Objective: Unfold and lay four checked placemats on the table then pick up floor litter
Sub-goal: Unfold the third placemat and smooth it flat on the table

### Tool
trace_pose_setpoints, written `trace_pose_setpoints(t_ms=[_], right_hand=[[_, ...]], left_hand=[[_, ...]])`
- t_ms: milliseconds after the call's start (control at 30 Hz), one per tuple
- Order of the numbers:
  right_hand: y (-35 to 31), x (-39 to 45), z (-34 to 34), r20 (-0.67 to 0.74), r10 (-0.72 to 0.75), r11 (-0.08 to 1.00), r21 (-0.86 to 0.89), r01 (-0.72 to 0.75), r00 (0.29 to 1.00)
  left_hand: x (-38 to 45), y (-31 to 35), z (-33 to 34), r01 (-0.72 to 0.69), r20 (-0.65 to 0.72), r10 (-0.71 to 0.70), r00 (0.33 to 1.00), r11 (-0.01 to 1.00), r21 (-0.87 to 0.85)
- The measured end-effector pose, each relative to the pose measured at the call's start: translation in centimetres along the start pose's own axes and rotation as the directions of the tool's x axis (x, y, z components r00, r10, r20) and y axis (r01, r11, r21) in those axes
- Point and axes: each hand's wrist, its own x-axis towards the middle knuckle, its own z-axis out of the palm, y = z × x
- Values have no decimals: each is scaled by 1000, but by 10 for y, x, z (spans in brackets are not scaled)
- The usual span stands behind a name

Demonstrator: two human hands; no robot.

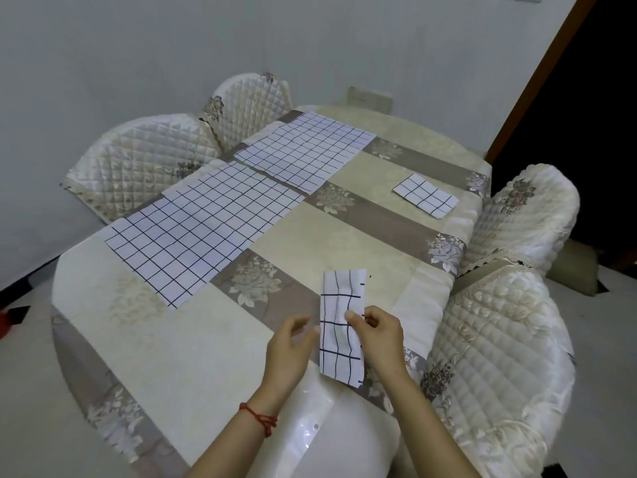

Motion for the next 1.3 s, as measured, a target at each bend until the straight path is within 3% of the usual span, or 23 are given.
trace_pose_setpoints(t_ms=[233, 467, 633, 800, 1133, 1300], right_hand=[[-9, -14, 2, 74, -25, 998, -56, 29, 997], [-11, -22, -6, 246, -24, 1000, 12, 22, 969], [-8, -19, -16, 89, -56, 995, 93, 48, 994], [-7, -13, -35, -126, -39, 998, 43, 44, 991], [-11, -10, -40, -205, -56, 997, -70, 43, 977], [-14, -5, -43, -299, 23, 999, 30, -15, 954]], left_hand=[[-10, 29, 19, 103, 210, -42, 977, 952, -288], [-13, 31, 14, 187, 164, -130, 978, 893, -409], [-2, 28, -8, 149, 7, -162, 987, 892, -426], [17, 19, -46, 89, -138, -157, 978, 910, -405], [22, 32, -63, 41, -200, -124, 972, 926, -376], [25, 32, -67, 68, -236, -187, 954, 897, -436]])
